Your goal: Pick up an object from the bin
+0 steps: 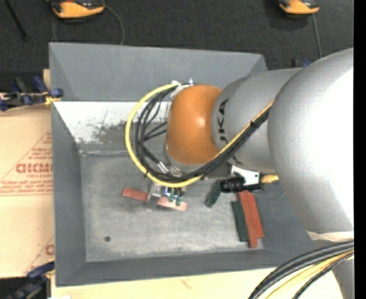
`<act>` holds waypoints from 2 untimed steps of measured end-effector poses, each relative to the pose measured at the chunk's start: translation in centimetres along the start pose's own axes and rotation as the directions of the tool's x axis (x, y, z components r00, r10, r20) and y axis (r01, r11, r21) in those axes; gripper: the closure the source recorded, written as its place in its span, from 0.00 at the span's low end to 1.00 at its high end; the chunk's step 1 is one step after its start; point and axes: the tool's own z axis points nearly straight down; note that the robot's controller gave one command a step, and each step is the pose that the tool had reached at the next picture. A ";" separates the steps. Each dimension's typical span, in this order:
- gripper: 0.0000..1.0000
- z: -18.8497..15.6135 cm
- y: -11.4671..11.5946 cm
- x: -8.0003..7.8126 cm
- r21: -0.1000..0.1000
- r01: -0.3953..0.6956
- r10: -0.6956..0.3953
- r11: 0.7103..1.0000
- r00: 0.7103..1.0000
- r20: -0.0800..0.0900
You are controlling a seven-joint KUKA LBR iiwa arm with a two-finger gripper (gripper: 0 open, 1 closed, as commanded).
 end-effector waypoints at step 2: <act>1.00 -5.5 0.0 -0.3 -0.001 0.007 -0.007 1.000 1.000 0.003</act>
Offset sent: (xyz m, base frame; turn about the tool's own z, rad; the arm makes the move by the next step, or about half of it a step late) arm -0.0003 0.0001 0.0025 0.0000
